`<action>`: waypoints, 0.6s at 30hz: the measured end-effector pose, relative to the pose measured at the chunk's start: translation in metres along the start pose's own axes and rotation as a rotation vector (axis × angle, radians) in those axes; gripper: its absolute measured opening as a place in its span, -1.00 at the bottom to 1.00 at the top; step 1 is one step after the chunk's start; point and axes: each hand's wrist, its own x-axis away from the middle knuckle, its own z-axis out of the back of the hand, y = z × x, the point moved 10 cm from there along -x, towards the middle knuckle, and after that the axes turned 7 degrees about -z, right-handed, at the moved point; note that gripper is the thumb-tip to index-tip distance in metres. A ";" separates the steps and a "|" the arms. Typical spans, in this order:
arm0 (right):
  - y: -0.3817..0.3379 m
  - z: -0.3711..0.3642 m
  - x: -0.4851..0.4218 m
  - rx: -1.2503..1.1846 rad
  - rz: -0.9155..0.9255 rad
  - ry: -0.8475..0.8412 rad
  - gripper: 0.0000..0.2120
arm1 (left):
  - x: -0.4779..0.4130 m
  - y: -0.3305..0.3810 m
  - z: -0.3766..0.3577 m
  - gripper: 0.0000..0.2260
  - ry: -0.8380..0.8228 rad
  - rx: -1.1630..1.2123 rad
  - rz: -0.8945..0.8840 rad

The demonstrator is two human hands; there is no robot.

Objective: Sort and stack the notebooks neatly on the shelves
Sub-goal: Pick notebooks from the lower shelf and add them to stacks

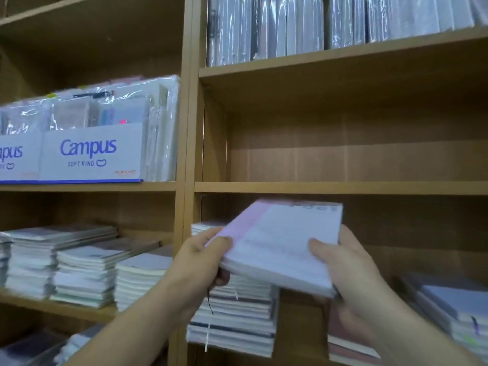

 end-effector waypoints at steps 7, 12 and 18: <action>0.005 -0.062 -0.064 0.098 -0.124 -0.141 -0.67 | -0.059 -0.018 0.058 -0.78 0.165 -0.015 0.171; 0.014 -0.069 -0.063 0.332 0.035 -0.241 -0.29 | -0.061 -0.004 0.079 -0.56 0.272 -0.270 -0.077; -0.005 -0.086 -0.079 0.693 0.221 -0.137 -0.34 | -0.069 -0.009 0.089 -0.44 0.141 -0.670 -0.299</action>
